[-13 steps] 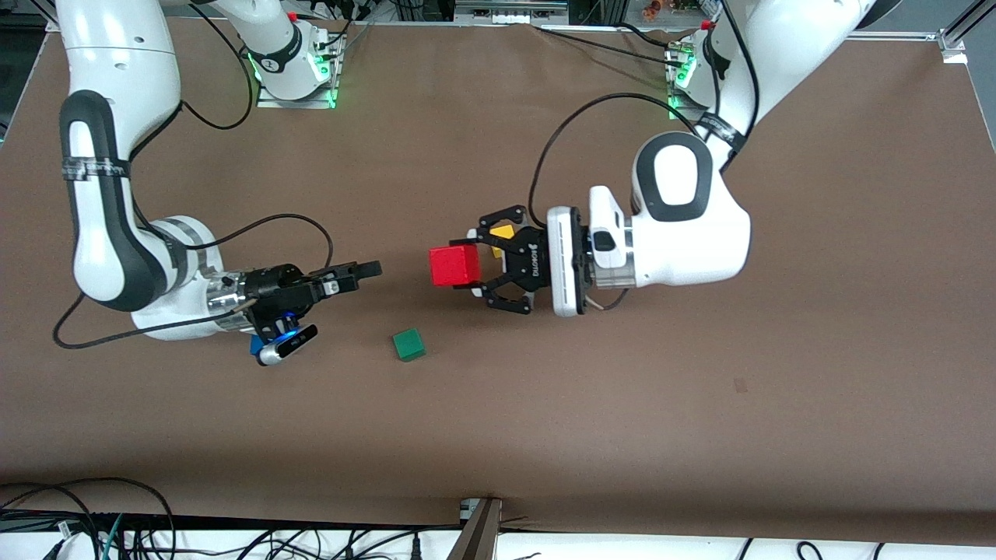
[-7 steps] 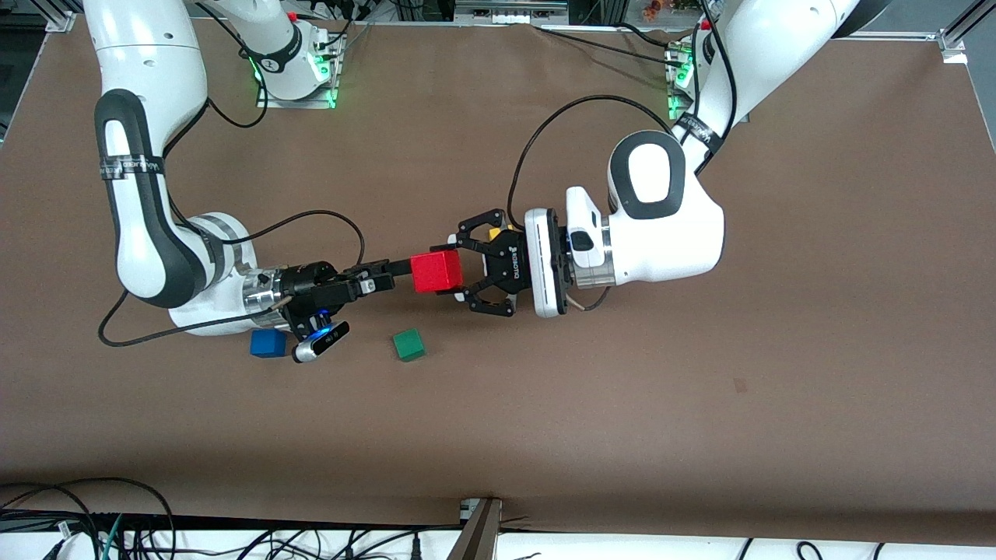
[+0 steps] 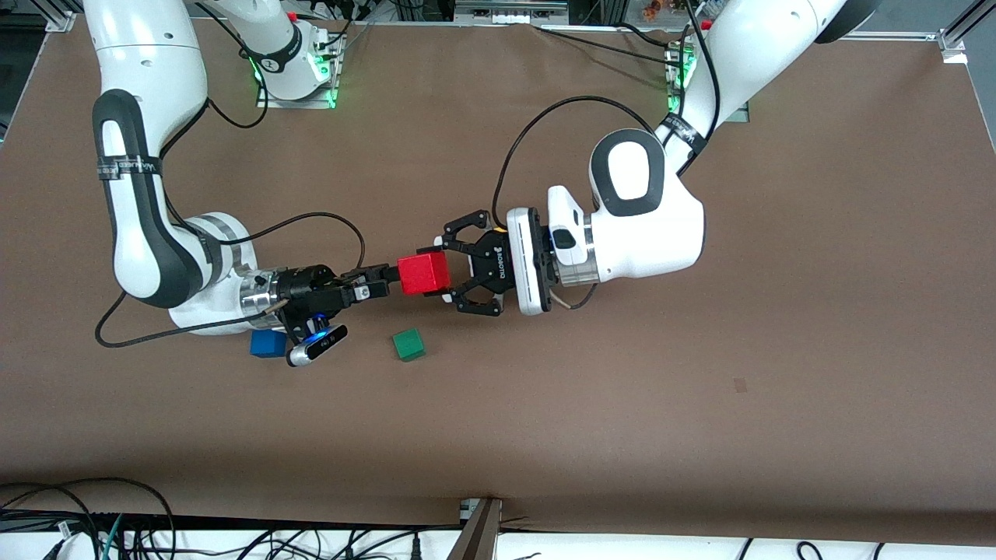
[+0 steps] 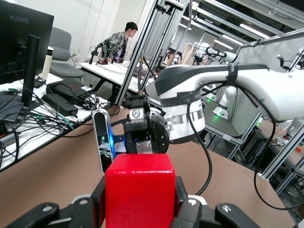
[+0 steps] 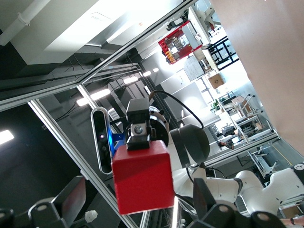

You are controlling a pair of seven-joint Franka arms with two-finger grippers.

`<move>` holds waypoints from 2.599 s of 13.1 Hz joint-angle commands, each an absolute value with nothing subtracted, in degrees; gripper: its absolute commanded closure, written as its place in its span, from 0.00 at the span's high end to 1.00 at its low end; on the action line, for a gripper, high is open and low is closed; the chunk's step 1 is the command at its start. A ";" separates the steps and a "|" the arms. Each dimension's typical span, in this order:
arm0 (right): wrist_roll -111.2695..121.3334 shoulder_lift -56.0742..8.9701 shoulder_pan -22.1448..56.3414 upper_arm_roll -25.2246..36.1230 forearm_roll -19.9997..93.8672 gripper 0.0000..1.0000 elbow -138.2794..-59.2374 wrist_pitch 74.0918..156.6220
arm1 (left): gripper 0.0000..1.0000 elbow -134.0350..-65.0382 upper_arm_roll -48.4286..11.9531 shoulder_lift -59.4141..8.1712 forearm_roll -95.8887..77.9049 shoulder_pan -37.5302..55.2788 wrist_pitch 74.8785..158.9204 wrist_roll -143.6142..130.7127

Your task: Pass red block to right arm, stack on blue

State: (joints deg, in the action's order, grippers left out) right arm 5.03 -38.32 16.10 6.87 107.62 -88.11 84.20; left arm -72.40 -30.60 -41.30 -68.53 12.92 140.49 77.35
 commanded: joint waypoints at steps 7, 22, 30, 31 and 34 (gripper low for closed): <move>4.83 -37.18 17.75 6.86 109.34 0.95 -88.95 88.32 | 0.00 -66.09 -26.19 -44.21 -70.57 18.90 142.21 76.30; 3.96 -37.09 15.73 7.38 108.63 0.76 -88.77 85.17 | 0.00 -66.01 -26.19 -44.30 -71.63 20.04 142.21 74.00; 4.13 -36.83 15.64 7.47 108.54 0.49 -88.86 85.08 | 0.00 -66.01 -26.19 -44.30 -71.54 20.04 142.29 73.92; 4.13 -36.65 15.64 7.47 108.54 0.44 -88.94 84.73 | 0.00 -66.01 -26.10 -44.30 -71.54 20.04 142.21 74.00; 4.04 -36.65 15.12 7.56 108.46 0.32 -88.86 83.68 | 0.00 -66.01 -26.10 -44.30 -71.54 20.04 142.21 74.00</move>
